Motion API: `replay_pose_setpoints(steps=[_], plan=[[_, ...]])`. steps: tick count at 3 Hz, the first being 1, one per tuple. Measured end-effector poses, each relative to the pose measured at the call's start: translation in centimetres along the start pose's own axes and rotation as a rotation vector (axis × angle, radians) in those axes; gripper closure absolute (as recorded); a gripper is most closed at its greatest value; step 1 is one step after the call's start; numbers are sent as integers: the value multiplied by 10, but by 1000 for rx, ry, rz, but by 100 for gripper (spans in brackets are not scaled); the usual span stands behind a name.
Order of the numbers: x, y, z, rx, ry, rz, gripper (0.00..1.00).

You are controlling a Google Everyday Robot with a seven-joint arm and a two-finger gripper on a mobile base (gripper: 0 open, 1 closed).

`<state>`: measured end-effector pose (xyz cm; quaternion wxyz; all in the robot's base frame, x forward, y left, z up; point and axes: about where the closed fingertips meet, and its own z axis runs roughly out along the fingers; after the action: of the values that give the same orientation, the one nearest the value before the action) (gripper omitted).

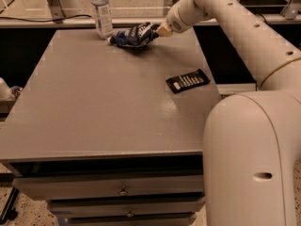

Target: Move blue chip bag near blue plastic bottle

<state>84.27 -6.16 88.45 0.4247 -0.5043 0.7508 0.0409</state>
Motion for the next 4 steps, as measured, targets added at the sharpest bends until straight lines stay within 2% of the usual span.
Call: replay_pose_setpoints(steps=[1,2,4], plan=[[-9,9,17,-37,-2,-13,100],[-10,12,25,-50,16,-11,84],[-4,7,24,-43,37,3,36]])
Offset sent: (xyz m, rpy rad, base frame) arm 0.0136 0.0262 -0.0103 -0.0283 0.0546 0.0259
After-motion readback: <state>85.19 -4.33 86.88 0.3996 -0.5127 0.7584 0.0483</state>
